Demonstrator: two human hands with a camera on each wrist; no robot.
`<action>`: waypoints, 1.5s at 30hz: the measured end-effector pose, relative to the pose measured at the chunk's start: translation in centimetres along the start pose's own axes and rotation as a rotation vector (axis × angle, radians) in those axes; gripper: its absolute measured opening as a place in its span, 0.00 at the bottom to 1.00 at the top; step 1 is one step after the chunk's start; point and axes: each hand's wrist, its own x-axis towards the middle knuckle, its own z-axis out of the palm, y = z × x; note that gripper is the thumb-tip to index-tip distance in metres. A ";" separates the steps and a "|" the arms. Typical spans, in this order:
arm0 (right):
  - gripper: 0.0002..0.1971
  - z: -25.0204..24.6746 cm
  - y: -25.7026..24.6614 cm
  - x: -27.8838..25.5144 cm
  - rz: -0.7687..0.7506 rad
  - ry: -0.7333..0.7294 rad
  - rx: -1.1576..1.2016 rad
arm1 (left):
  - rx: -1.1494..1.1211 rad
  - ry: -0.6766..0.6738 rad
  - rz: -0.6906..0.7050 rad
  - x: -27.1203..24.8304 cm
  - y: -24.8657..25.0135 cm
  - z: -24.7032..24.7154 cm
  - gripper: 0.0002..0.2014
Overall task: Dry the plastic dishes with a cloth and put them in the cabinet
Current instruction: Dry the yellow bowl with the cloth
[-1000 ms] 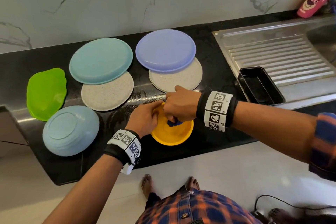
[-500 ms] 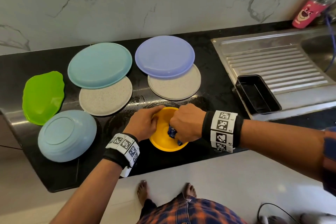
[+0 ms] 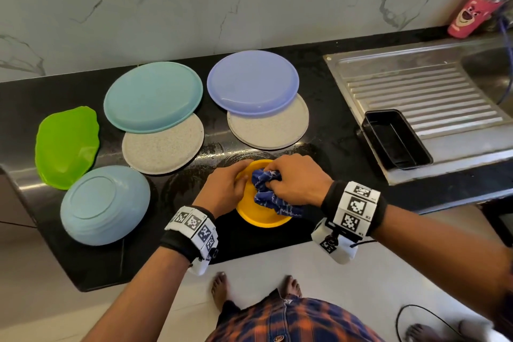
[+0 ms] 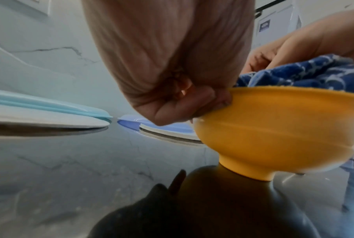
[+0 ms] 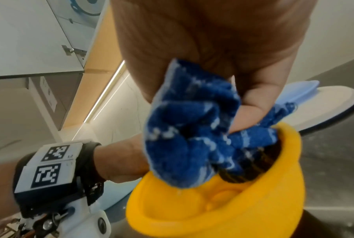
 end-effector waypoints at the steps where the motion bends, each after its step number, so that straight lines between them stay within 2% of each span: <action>1: 0.11 0.4 -0.2 0.0 0.023 0.029 0.013 | -0.026 0.009 0.007 0.0 -0.1 0.0 0.23; 4: 0.11 1.3 -0.3 0.0 0.073 0.093 0.095 | -0.104 0.033 -0.007 -0.3 -0.3 -0.1 0.18; 7: 0.10 1.7 0.0 -0.7 0.117 0.196 0.189 | -0.218 0.048 -0.100 -1.1 -0.5 -0.6 0.12; 11: 0.10 2.3 0.3 -2.0 0.149 0.299 0.299 | -0.369 0.021 -0.161 -2.2 -0.9 -0.8 0.10; 16: 0.15 4.2 -0.3 -1.6 0.112 0.327 0.354 | -0.481 -0.040 -0.179 -2.4 -0.7 -0.5 0.12; 20: 0.17 5.7 -1.3 -0.6 0.087 0.290 0.452 | -0.519 -0.067 -0.164 -2.3 -0.2 -0.7 0.12; 24: 0.16 6.5 -1.6 -0.5 0.053 0.321 0.524 | -0.589 -0.059 -0.182 -2.4 0.1 -0.9 0.12; 30: 0.18 6.7 -1.0 -0.8 -0.025 0.294 0.517 | -0.632 -0.065 -0.187 -2.3 0.0 -1.1 0.12; 33: 0.16 6.7 -0.6 -0.9 -0.080 0.241 0.539 | -0.656 -0.077 -0.204 -2.2 -0.2 -1.3 0.11; 37: 0.21 6.3 0.0 -0.7 -0.124 0.113 0.579 | -0.664 -0.077 -0.217 -2.1 -0.5 -1.4 0.11; 41: 0.20 5.8 0.3 -0.6 -0.139 0.052 0.591 | -0.670 -0.074 -0.223 -2.0 -0.4 -1.6 0.09; 45: 0.19 6.8 0.1 -0.1 -0.108 0.118 0.615 | -0.654 -0.059 -0.227 -1.9 -0.5 -1.5 0.09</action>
